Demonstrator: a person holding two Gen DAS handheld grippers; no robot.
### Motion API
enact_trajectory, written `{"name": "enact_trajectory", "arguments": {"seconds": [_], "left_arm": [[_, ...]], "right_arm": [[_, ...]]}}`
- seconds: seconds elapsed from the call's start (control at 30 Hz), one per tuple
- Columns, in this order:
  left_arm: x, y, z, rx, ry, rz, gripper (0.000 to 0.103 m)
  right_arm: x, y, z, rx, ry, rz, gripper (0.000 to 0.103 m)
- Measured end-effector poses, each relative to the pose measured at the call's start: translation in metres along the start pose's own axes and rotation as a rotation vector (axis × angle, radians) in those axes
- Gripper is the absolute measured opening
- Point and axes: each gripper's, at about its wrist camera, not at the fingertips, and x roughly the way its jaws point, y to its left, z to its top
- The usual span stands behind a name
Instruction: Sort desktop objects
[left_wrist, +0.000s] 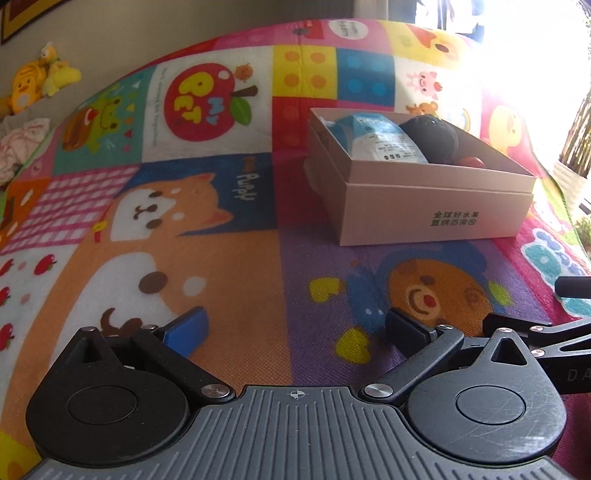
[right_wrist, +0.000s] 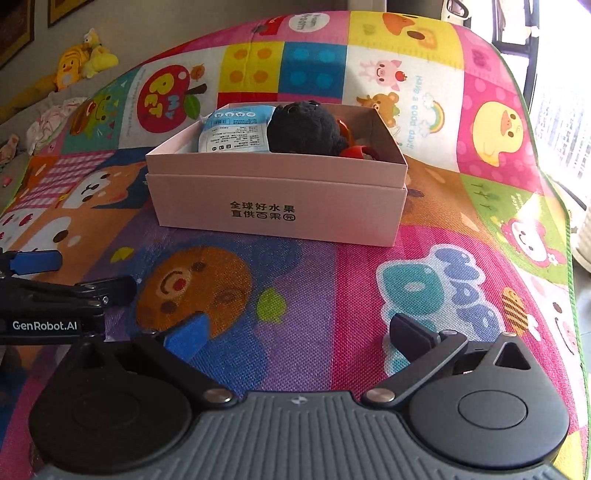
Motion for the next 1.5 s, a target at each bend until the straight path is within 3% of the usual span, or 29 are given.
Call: {"name": "enact_trajectory", "arguments": {"seconds": [0.2,1.5], "left_arm": [[0.0008,-0.0008,0.0005,0.001,0.000,0.008,0.103],[0.0014,-0.0019,0.0010,0.006,0.001,0.011,0.103]], "right_arm": [[0.0057,0.0005,0.0006,0.025,-0.037,-0.027,0.103],[0.0063,0.0006,0.0013,0.025,-0.036,-0.027,0.103]]}}
